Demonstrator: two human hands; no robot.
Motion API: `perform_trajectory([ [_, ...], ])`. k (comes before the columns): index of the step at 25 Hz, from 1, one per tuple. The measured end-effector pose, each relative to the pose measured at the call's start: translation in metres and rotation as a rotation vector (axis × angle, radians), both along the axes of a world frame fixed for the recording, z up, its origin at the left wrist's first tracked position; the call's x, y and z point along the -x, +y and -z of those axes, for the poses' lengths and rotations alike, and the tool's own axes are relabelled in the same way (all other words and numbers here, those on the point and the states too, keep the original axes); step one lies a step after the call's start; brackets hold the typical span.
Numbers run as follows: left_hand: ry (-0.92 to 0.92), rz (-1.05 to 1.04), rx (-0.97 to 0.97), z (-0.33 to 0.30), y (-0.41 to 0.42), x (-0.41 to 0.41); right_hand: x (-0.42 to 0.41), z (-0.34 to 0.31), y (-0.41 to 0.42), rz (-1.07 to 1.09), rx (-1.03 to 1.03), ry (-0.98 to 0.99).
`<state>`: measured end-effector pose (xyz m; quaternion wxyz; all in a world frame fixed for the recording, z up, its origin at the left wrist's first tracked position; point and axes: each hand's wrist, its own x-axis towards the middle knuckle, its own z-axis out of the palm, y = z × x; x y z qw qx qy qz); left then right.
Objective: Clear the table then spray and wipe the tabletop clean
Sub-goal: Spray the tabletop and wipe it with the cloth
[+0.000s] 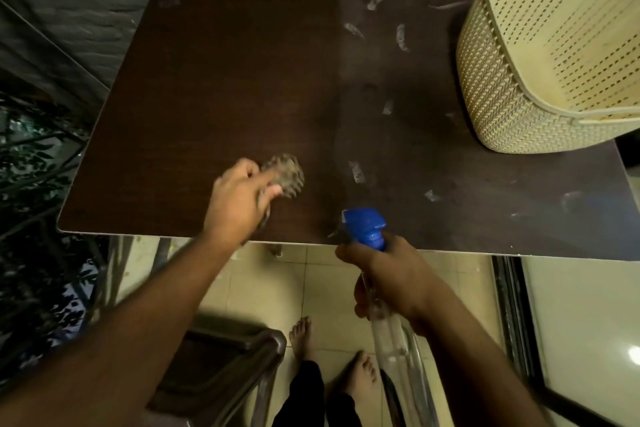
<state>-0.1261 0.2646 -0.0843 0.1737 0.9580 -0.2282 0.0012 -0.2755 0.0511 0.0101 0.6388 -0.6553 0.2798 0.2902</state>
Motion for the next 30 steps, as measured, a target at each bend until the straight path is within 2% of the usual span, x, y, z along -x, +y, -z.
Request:
perform_trajectory([
  [2,-0.012,-0.168,-0.010,-0.005,-0.018,-0.035,-0.003,0.000,0.001,0.017,-0.006,0.005],
  [3,0.002,-0.163,-0.004,-0.008,-0.032,-0.031,-0.006,-0.002,0.001,0.030,-0.007,0.002],
  [5,0.063,-0.012,0.026,-0.004,-0.052,0.017,-0.009,-0.005,0.000,0.049,-0.008,-0.008],
  [7,0.111,0.220,0.029,-0.002,-0.040,0.073,-0.009,-0.008,-0.003,0.055,-0.001,-0.027],
  [8,0.092,0.257,0.034,-0.003,-0.028,0.080,-0.006,-0.008,-0.003,0.053,0.004,-0.027],
  [9,0.056,0.249,0.048,-0.003,-0.019,0.068,-0.003,-0.007,-0.004,0.051,0.004,-0.020],
  [13,0.019,-0.055,0.010,-0.004,-0.037,-0.025,0.002,-0.001,-0.009,0.073,-0.010,0.008],
  [15,0.040,-0.084,0.038,-0.004,-0.064,-0.019,-0.001,-0.002,-0.010,0.084,-0.021,0.004],
  [18,0.072,0.159,0.042,0.000,-0.069,0.049,-0.003,-0.005,-0.012,0.088,-0.036,-0.030],
  [20,0.041,0.247,0.055,0.001,-0.052,0.062,-0.004,-0.005,-0.018,0.101,-0.044,-0.035],
  [25,-0.033,-0.044,0.012,-0.001,-0.082,-0.049,-0.007,0.001,-0.034,0.123,-0.062,0.001],
  [30,-0.037,-0.105,0.013,0.003,-0.111,-0.092,-0.022,0.004,-0.049,0.136,-0.084,-0.037],
])
